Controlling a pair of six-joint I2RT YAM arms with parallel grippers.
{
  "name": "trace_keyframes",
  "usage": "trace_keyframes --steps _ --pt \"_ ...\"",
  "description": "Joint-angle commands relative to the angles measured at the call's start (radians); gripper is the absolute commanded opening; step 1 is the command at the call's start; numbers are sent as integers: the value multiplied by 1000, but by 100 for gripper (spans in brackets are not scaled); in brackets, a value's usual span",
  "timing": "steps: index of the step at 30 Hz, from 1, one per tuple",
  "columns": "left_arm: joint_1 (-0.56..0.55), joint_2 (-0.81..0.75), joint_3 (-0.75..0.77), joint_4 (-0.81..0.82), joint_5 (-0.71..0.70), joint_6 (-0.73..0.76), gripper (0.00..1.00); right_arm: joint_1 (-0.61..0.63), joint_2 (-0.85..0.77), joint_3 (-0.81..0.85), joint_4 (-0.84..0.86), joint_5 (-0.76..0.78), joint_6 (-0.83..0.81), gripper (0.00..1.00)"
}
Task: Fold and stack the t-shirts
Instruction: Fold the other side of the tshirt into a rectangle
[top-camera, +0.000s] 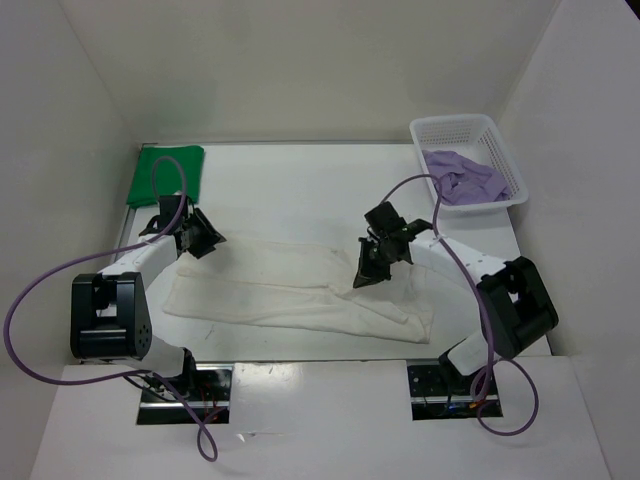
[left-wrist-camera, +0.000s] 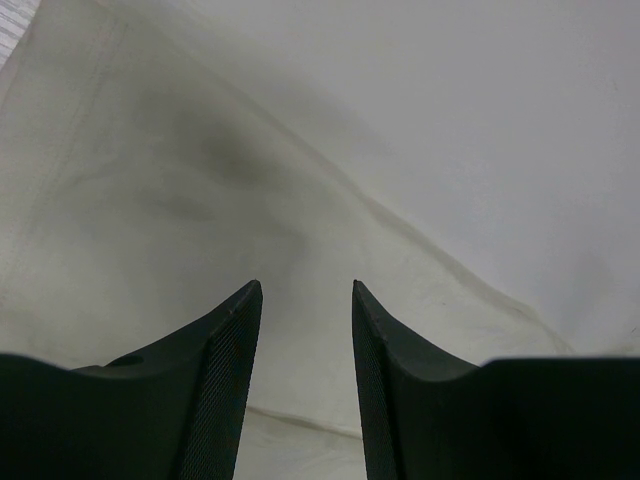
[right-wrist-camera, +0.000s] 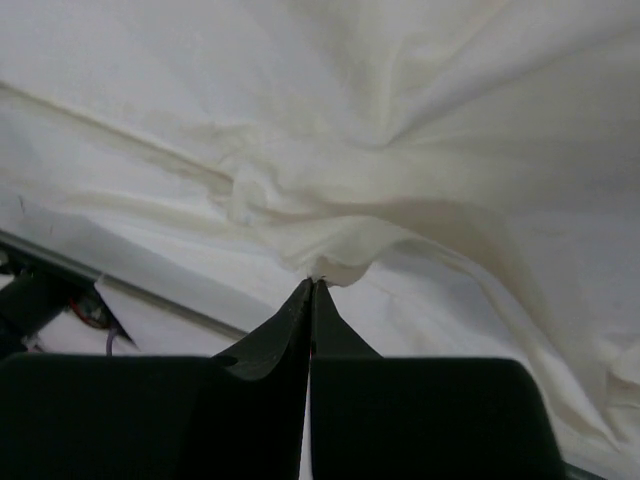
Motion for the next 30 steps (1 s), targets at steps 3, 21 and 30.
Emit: trace_keyframes --steps 3,21,30 --pt "2 6 23 31 27 -3 49 57 -42 -34 -56 -172 1 1" --pt "2 15 93 22 56 -3 49 161 1 77 -77 -206 13 33" --pt "-194 91 146 46 81 -2 49 -147 -23 28 162 75 70 3"
